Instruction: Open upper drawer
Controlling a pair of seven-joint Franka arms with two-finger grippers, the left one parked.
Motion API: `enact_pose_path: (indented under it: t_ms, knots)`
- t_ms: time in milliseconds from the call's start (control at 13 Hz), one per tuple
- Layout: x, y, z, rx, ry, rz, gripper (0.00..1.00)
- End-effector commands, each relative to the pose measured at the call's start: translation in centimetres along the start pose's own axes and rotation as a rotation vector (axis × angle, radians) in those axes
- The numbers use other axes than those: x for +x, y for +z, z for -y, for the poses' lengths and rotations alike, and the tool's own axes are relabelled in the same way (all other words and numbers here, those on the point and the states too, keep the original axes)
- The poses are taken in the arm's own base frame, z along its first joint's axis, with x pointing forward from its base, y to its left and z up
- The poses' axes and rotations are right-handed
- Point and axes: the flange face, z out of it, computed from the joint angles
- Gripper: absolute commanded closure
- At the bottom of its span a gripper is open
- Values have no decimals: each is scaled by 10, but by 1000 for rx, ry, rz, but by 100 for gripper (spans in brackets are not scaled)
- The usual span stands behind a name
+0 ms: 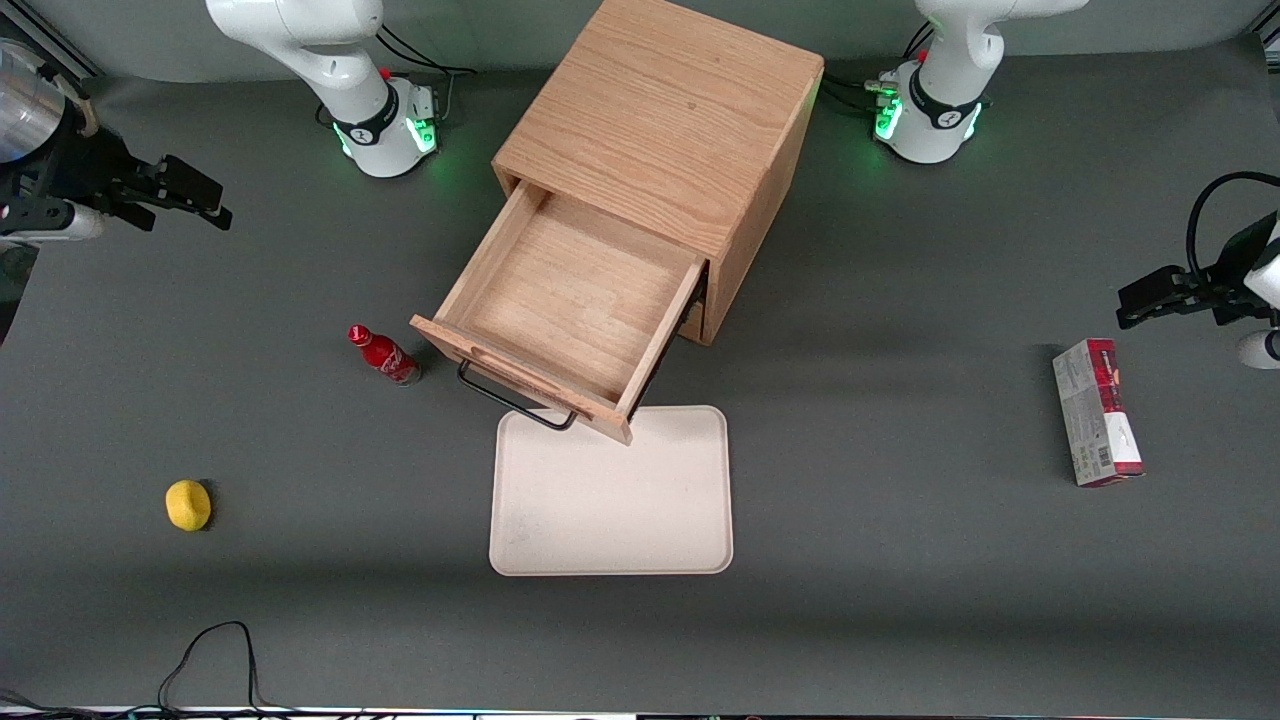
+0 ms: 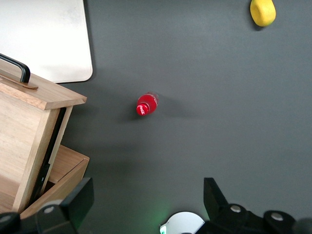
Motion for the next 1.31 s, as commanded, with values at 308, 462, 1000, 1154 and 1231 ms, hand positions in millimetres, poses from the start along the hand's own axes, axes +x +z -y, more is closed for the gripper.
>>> enact_pose_path:
  t_ms: [308, 462, 1000, 1154, 1231]
  knots:
    - [39, 13, 10, -15, 25, 2, 0]
    - [38, 12, 9, -24, 27, -1, 0]
    - [37, -2, 19, -54, 123, -31, 0]
    - [36, -3, 20, -54, 114, -33, 0]
    - [36, -3, 20, -56, 110, -31, 0]
